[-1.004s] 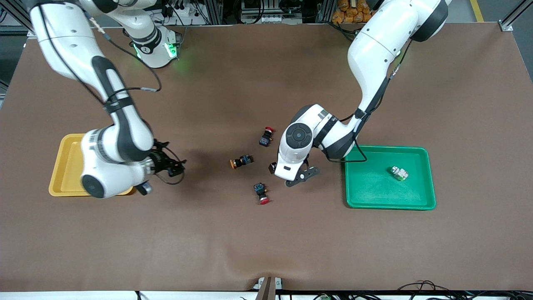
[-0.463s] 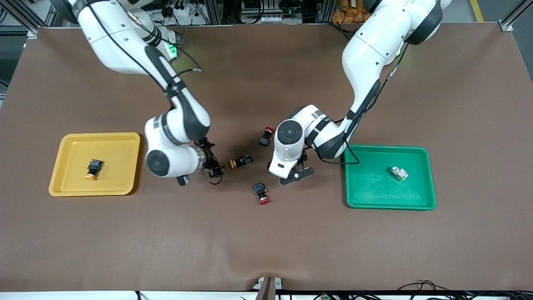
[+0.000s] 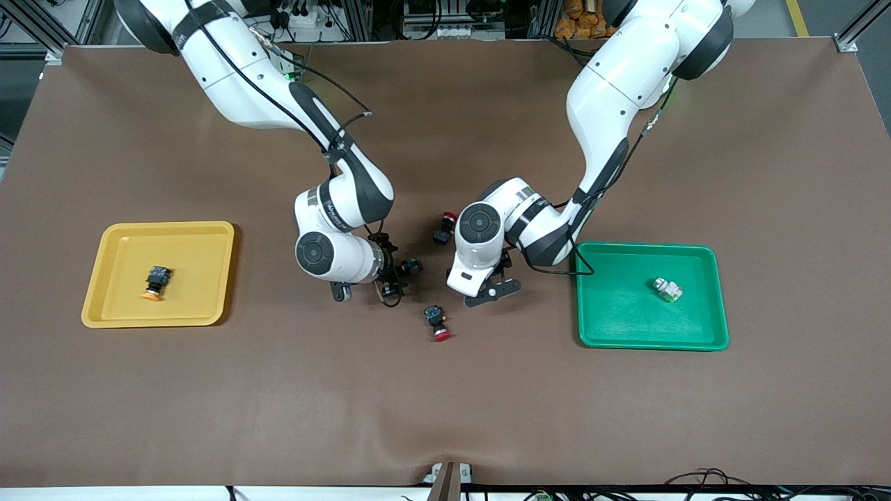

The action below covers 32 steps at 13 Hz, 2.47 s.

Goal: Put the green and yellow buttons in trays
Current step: 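Grasp the orange-green button with the left gripper while the right gripper grasps yellow, then carry both buttons to their trays with the left and right grippers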

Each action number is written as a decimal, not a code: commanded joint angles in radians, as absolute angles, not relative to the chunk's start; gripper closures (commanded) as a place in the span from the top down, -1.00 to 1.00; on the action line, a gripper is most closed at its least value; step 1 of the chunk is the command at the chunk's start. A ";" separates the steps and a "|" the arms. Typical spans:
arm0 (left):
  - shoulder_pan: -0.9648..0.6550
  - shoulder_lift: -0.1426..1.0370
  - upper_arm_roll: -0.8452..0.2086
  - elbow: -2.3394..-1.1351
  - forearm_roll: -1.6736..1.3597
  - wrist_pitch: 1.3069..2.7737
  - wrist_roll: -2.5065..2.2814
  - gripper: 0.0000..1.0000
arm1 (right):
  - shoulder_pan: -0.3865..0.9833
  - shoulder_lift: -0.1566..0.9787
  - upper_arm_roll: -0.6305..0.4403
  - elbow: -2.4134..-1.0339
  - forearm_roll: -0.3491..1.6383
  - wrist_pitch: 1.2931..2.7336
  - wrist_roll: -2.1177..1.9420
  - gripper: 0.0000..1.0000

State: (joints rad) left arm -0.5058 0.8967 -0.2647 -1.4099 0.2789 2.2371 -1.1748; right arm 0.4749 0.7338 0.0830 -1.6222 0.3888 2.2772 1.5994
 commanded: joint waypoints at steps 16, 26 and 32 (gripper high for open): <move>-0.163 0.698 -0.412 -1.440 0.319 2.048 -0.873 -0.59 | -0.021 0.678 0.058 -1.526 0.063 1.568 0.237 -1.00; 0.139 0.578 -0.439 -1.649 0.325 2.036 -0.566 -0.57 | -0.189 0.710 0.058 -1.525 -0.061 1.687 -0.114 1.00; 0.195 0.660 -0.437 -1.638 0.331 2.134 -0.566 -0.24 | -0.178 0.700 0.060 -1.519 -0.061 1.678 -0.112 1.00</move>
